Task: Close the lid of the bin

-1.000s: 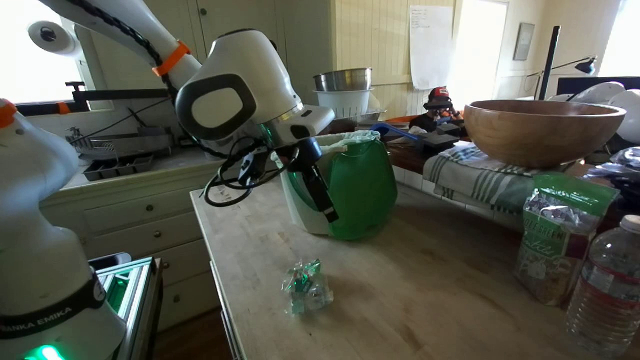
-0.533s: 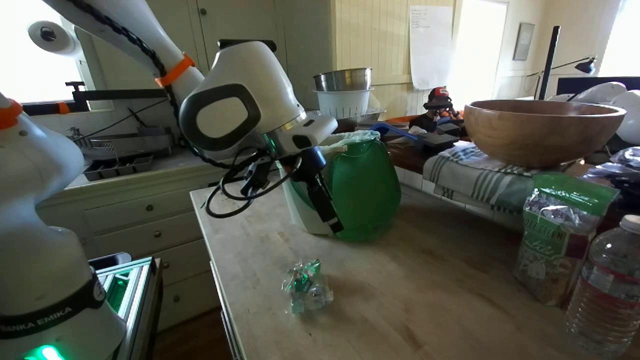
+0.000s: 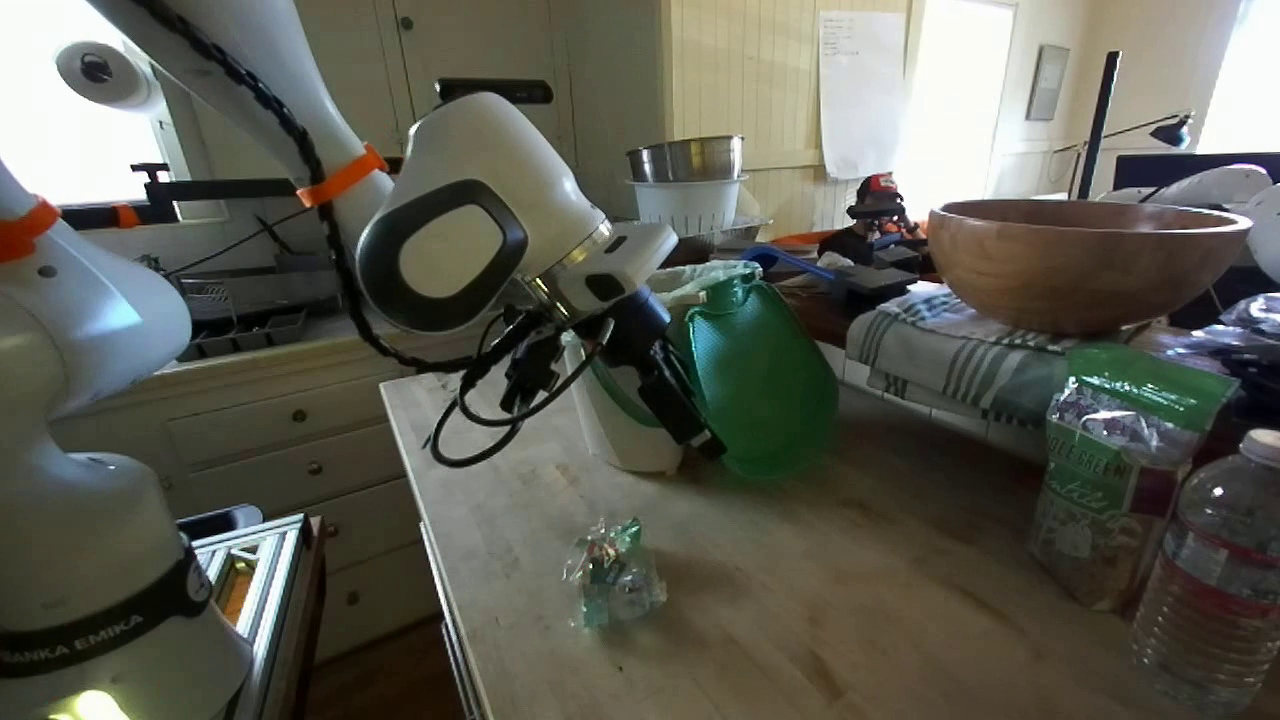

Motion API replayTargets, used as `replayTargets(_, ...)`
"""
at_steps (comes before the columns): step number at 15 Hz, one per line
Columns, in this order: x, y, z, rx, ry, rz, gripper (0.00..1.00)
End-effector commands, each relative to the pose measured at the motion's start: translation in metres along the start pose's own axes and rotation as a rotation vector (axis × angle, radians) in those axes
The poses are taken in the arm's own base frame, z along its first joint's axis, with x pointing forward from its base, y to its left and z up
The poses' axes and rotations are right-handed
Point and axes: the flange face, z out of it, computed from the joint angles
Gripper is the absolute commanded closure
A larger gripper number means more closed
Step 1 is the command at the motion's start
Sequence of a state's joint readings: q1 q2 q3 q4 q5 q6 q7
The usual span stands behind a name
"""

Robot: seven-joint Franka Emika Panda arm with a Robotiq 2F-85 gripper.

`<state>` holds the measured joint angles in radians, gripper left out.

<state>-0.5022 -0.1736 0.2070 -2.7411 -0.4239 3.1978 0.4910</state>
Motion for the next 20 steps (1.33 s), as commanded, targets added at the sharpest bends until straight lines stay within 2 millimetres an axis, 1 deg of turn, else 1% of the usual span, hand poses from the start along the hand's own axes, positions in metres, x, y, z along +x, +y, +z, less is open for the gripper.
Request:
replayTargets(1,-0.001,0.012,-0.011,-0.039,0.040,0.018,0.00)
replayTargets(4,0.000,0.019,-0.017,-0.112,0.037,0.006,0.00)
replayTargets(8,-0.001,0.015,-0.019,-0.146,0.052,0.003,0.00)
replayTargets(11,-0.005,0.011,-0.020,-0.187,0.059,-0.062,0.00)
replayTargets(13,-0.009,0.008,-0.017,-0.205,0.047,-0.107,0.00)
replayTargets(15,-0.015,0.005,-0.007,-0.220,0.003,-0.138,0.00)
replayTargets(16,-0.006,0.007,-0.012,-0.180,0.036,-0.119,0.00)
replayTargets(20,-0.010,0.005,-0.008,-0.196,0.014,-0.138,0.00)
